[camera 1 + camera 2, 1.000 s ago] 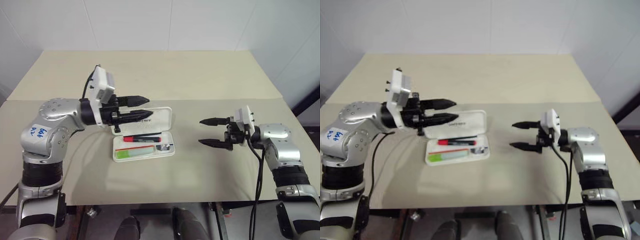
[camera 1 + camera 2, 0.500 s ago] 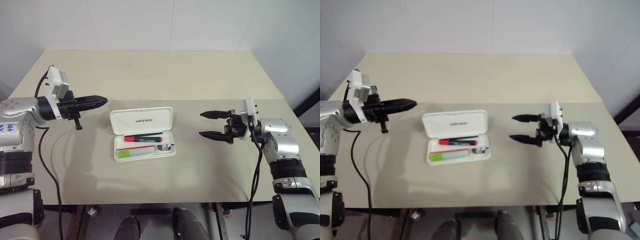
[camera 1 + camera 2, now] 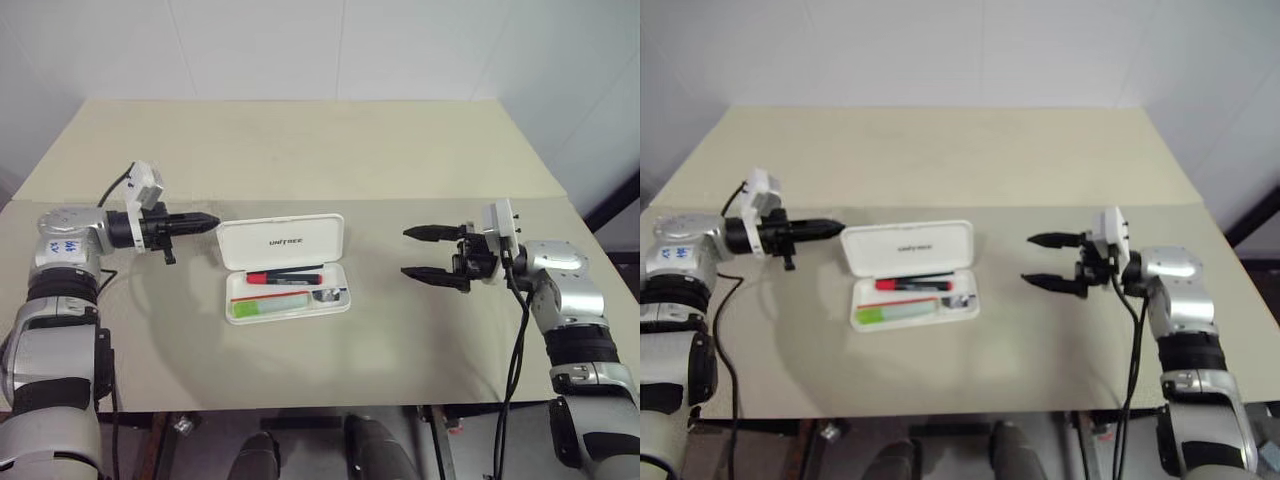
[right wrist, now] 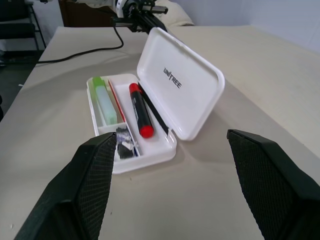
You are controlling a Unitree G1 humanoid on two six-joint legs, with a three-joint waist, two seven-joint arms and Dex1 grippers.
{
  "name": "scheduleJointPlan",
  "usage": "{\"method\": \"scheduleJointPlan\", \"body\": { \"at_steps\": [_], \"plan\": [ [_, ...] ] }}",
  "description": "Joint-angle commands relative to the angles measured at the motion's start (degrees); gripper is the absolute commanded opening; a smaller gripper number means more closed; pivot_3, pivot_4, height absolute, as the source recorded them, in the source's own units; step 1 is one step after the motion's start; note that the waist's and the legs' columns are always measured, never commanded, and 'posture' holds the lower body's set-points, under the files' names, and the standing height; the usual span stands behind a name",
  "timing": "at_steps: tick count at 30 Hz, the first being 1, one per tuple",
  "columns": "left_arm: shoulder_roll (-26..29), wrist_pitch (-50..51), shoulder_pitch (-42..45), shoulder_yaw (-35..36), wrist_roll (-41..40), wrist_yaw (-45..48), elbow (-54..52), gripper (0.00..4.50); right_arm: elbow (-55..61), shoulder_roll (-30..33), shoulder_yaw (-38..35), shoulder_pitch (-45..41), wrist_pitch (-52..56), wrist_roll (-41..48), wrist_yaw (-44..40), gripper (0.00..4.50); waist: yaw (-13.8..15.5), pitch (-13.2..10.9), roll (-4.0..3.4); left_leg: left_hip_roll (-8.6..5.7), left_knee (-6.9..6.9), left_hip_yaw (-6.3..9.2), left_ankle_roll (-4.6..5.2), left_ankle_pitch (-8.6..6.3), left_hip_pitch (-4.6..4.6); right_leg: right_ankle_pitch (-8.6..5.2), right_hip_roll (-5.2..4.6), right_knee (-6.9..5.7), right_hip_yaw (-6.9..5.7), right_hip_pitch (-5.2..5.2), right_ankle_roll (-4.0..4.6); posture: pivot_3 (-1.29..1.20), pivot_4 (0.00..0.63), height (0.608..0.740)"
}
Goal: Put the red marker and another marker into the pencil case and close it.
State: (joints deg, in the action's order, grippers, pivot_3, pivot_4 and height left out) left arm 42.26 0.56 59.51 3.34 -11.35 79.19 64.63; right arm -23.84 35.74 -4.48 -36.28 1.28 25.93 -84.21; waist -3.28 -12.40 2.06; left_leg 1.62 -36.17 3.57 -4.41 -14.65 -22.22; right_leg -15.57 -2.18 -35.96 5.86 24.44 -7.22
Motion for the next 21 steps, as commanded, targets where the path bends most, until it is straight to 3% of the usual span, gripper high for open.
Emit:
{"method": "scheduleJointPlan", "body": {
  "at_steps": [1,8,12,21],
  "plan": [
    [-1.0,-1.6,2.3,-0.2,1.5,2.5,1.9,0.04,3.3,1.3,-2.0,0.9,0.9,1.5,0.5,4.50,0.0,0.0,0.00,0.00,0.00,0.00,0.00,0.00,0.00,0.00,0.00,-0.01,0.00,0.00,0.00,0.00,0.150,0.740],
    [-4.2,-2.3,2.2,-0.1,0.9,8.7,-2.4,0.04,4.8,1.6,-2.8,1.3,2.4,2.2,0.3,4.50,0.0,0.0,0.00,0.00,-0.03,0.00,0.00,0.00,0.01,0.00,0.00,-0.05,0.01,0.00,-0.01,0.00,0.150,0.740],
    [-5.3,0.6,-2.2,-1.7,-1.0,13.1,-12.6,0.04,5.3,1.7,-3.0,1.0,3.7,3.6,-1.0,4.50,0.0,0.0,0.00,0.00,-0.02,0.01,0.00,0.00,0.00,0.01,-0.01,-0.05,0.01,0.00,-0.01,0.00,0.150,0.740],
    [-5.0,5.1,-11.0,-8.6,-2.6,12.4,-33.0,0.04,2.6,0.6,-1.5,-2.3,3.7,4.2,-4.4,4.50,0.0,0.0,-0.01,0.01,-0.12,0.00,0.00,0.00,0.03,0.01,0.00,-0.12,0.05,-0.01,-0.02,0.00,0.150,0.740]
  ]
}}
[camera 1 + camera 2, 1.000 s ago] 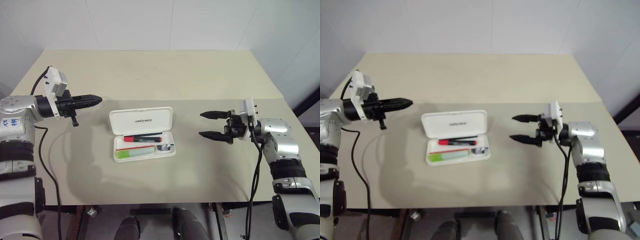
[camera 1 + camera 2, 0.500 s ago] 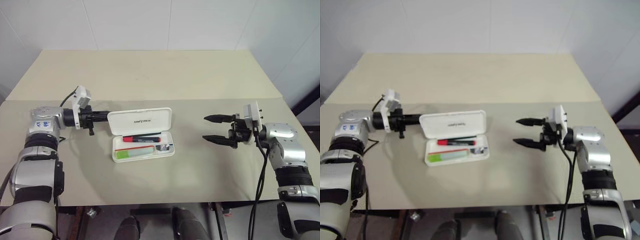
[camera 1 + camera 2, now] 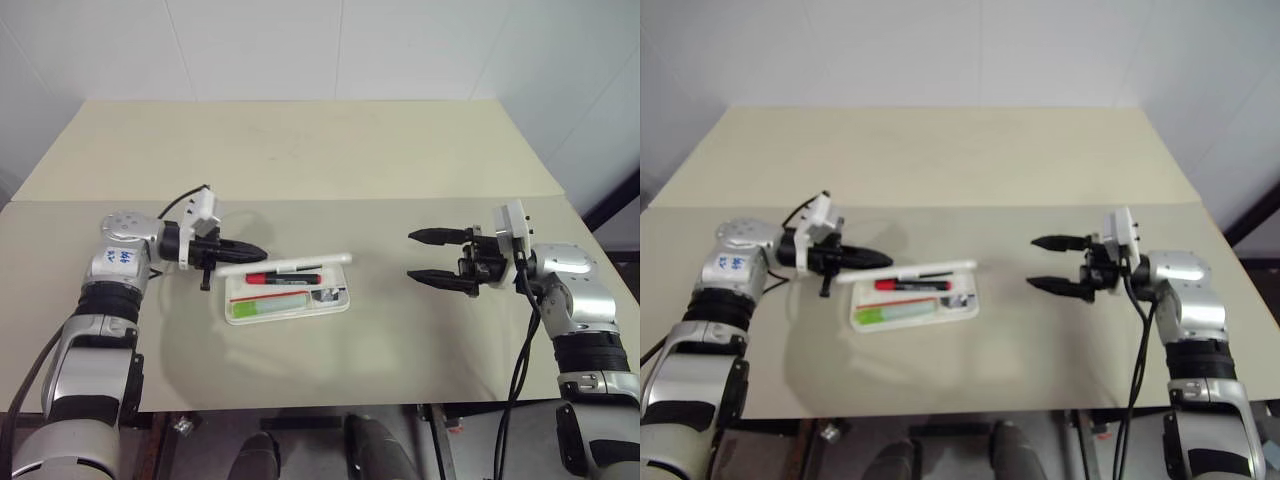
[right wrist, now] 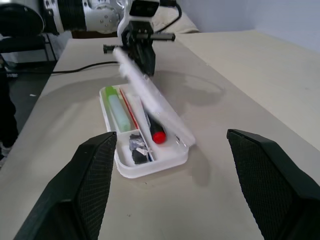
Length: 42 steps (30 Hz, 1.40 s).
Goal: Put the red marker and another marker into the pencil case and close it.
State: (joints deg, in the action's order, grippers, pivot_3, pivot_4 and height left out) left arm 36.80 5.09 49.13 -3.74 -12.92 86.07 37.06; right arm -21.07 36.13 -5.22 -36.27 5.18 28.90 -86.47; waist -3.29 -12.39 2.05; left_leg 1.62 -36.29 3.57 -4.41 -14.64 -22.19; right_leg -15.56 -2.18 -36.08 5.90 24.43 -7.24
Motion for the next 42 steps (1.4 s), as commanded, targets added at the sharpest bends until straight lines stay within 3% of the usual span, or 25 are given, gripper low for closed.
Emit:
{"method": "scheduleJointPlan", "body": {
  "at_steps": [1,17,21,24,35,39,42],
  "plan": [
    [0.4,1.1,-1.3,-2.4,-1.1,5.4,-7.3,0.04,-0.9,0.0,-0.5,-3.0,-0.6,0.9,-2.2,4.50,0.0,0.0,0.00,0.00,-0.03,0.00,0.00,0.00,0.00,0.01,0.00,-0.01,0.01,0.00,-0.01,0.00,0.150,0.740],
    [1.5,-15.8,-1.6,-15.3,10.2,3.6,-6.0,0.04,-1.3,-0.8,0.0,-2.6,-2.3,-0.2,-1.6,4.50,0.1,0.0,-0.05,-0.01,-0.02,-0.02,0.02,0.01,0.05,0.01,0.00,0.04,0.02,-0.06,-0.01,0.00,0.150,0.740],
    [0.8,-20.8,-0.1,-16.8,11.9,2.3,-2.2,0.04,-1.1,-1.2,0.1,-2.4,-2.5,-0.4,-1.3,4.50,0.0,0.1,-0.14,-0.02,-0.04,-0.05,0.09,0.05,0.24,0.01,0.01,0.06,0.07,-0.27,-0.01,0.00,0.150,0.740],
    [0.7,-20.5,0.4,-16.6,11.6,1.9,-0.7,0.04,-1.2,-1.1,-0.1,-2.4,-2.5,-0.3,-1.5,4.50,-0.1,0.1,-0.13,-0.02,0.06,-0.12,0.13,0.06,0.87,-0.02,0.02,0.22,0.13,-0.88,0.02,0.00,0.150,0.740],
    [0.8,-10.0,-1.9,-4.5,2.4,-3.9,-5.6,0.04,-4.2,-1.4,0.3,-4.6,-3.4,-0.4,-3.3,4.50,-1.1,0.1,-0.13,-0.01,0.10,-0.34,0.24,0.08,0.92,0.01,0.09,0.30,0.52,-0.87,-0.13,0.00,0.150,0.740],
    [0.7,-4.4,-3.6,1.4,-0.4,-10.6,-8.6,0.04,-6.6,-1.6,0.6,-6.2,-4.7,-1.2,-3.5,4.50,-1.4,0.1,-0.14,-0.01,0.15,-0.31,0.36,-0.01,0.90,0.02,0.09,0.21,0.49,-0.81,-0.14,0.00,0.150,0.740],
    [0.6,1.0,-5.8,5.3,-4.7,-12.4,-13.1,0.65,-8.4,-2.0,0.8,-7.4,-5.7,-1.8,-3.7,4.50,-1.6,0.1,-0.14,0.00,0.20,-0.31,0.40,-0.06,0.90,0.00,0.09,0.22,0.49,-0.79,-0.16,0.00,0.150,0.740]
  ]
}}
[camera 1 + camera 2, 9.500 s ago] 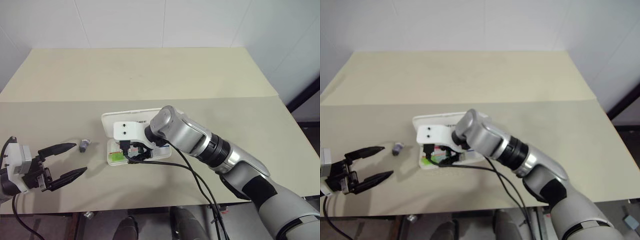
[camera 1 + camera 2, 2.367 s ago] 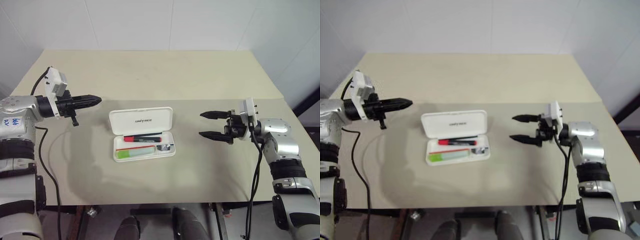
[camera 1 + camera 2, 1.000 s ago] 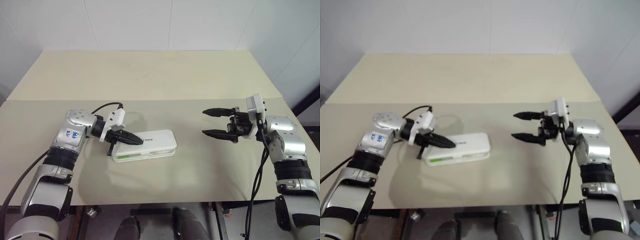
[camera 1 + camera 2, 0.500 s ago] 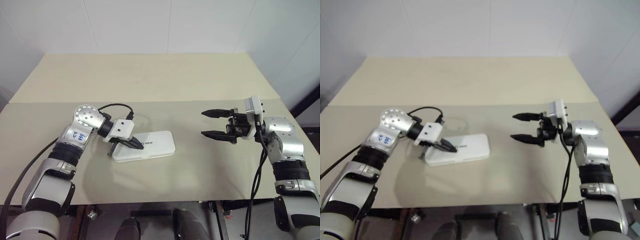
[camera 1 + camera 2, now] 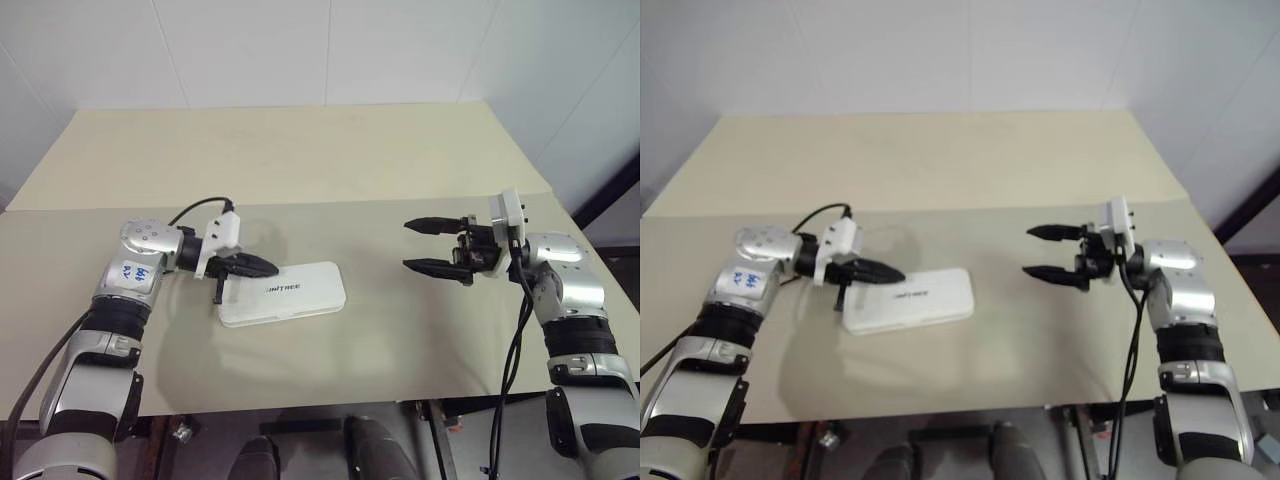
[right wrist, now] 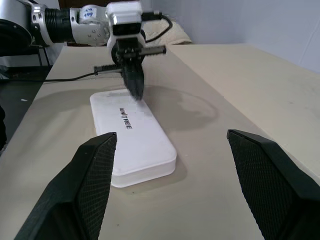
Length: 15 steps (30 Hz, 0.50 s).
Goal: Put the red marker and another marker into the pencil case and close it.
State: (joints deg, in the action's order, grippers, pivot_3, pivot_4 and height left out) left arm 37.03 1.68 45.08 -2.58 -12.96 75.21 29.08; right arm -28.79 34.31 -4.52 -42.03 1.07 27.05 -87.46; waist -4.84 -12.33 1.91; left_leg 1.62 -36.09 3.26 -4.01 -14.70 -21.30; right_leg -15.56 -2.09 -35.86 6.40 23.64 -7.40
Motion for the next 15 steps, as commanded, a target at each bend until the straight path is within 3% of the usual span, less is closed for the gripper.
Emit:
{"method": "scheduleJointPlan", "body": {
  "at_steps": [1,12,15],
  "plan": [
    [0.7,6.3,-3.4,5.5,-7.2,-0.6,-7.9,0.95,-1.1,-0.2,0.1,-2.0,-1.8,-0.1,-2.7,4.50,-0.1,0.0,0.00,0.00,0.00,0.00,0.01,-0.03,0.01,-0.02,0.00,0.00,0.00,0.00,-0.01,0.00,0.150,0.740],
    [4.0,13.9,-21.9,17.4,-20.3,-2.6,-29.9,4.41,-9.5,0.2,0.3,-7.6,-4.9,-2.1,-4.0,4.50,0.0,0.0,-0.02,0.03,-0.04,-0.06,-0.05,-0.13,0.04,-0.10,-0.04,0.03,0.00,-0.01,0.02,0.00,0.150,0.740],
    [5.5,16.2,-24.3,19.8,-22.5,-3.3,-32.5,4.46,-12.1,0.3,0.4,-10.0,-5.4,-2.8,-4.6,4.50,-0.1,0.0,-0.02,0.03,-0.03,-0.08,-0.05,-0.13,0.05,-0.11,-0.04,0.05,0.00,-0.02,0.05,0.00,0.150,0.740]
  ]
}}
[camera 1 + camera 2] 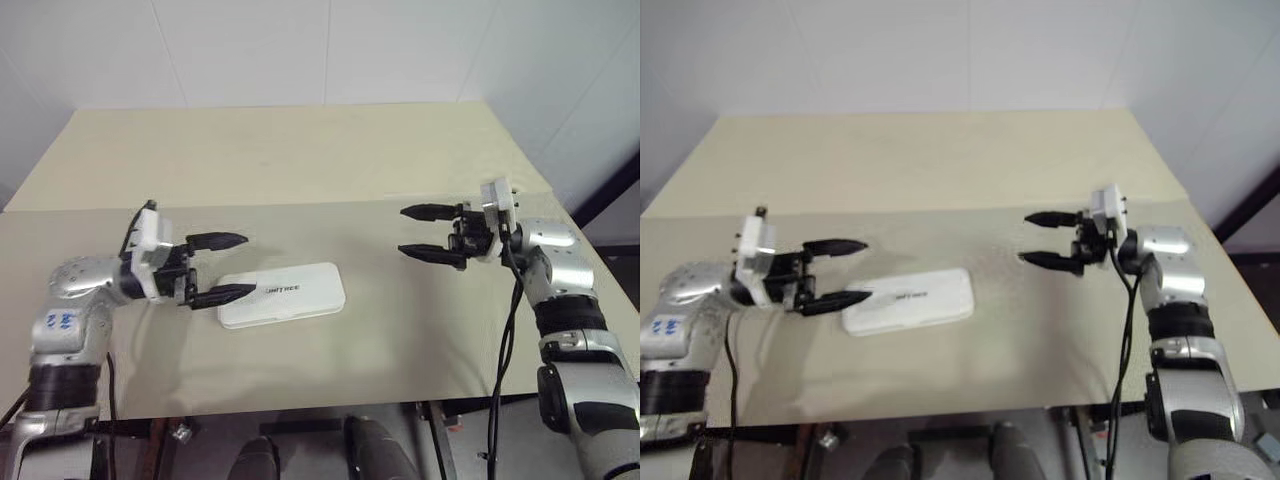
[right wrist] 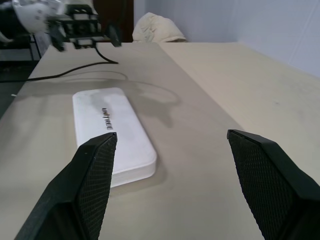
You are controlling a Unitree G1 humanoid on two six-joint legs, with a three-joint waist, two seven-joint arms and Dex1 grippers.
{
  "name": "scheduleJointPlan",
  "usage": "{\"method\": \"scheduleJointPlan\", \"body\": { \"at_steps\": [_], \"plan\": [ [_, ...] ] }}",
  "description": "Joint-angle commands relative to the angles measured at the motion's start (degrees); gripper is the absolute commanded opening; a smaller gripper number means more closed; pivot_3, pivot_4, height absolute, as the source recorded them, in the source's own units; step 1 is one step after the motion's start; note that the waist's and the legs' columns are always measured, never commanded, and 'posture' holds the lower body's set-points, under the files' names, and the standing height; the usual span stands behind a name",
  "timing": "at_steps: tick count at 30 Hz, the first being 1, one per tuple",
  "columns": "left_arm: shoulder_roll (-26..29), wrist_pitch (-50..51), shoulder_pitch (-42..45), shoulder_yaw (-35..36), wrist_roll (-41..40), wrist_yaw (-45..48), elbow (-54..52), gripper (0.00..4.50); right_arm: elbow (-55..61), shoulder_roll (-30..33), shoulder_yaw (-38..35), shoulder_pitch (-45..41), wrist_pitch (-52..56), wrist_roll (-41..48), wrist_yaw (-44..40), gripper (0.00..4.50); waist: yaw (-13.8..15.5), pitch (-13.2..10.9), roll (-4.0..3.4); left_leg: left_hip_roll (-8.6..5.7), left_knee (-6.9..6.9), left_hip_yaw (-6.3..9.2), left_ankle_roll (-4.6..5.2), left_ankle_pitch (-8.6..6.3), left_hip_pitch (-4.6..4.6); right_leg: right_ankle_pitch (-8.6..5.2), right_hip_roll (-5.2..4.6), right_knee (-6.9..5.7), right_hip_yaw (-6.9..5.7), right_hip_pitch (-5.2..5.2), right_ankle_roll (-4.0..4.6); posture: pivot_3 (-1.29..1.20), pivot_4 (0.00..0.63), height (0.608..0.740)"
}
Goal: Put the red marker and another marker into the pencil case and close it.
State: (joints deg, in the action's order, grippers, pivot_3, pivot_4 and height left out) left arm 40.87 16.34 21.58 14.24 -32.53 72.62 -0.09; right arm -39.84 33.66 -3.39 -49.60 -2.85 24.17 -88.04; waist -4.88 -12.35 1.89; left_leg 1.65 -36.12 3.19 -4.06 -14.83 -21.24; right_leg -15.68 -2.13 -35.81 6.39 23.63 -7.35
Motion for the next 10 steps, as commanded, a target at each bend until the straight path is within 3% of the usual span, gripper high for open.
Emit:
{"method": "scheduleJointPlan", "body": {
  "at_steps": [1,10],
  "plan": [
    [2.5,1.6,-1.2,3.7,-3.2,-0.7,-3.2,4.46,-1.7,0.8,-0.7,-3.2,-1.8,-0.2,-4.1,4.50,0.0,0.0,0.00,0.00,0.00,0.00,0.00,0.00,0.00,0.00,0.00,0.00,0.00,0.00,0.01,0.00,0.150,0.740],
    [6.0,2.3,-2.7,13.0,-7.2,-4.0,-3.4,4.46,-1.6,-0.4,-1.4,-2.7,-2.7,0.4,-2.7,4.50,-0.1,0.0,-0.03,0.02,0.09,-0.03,-0.01,-0.11,-0.03,-0.04,-0.01,0.18,-0.02,0.02,0.02,0.00,0.150,0.740]
  ]
}}
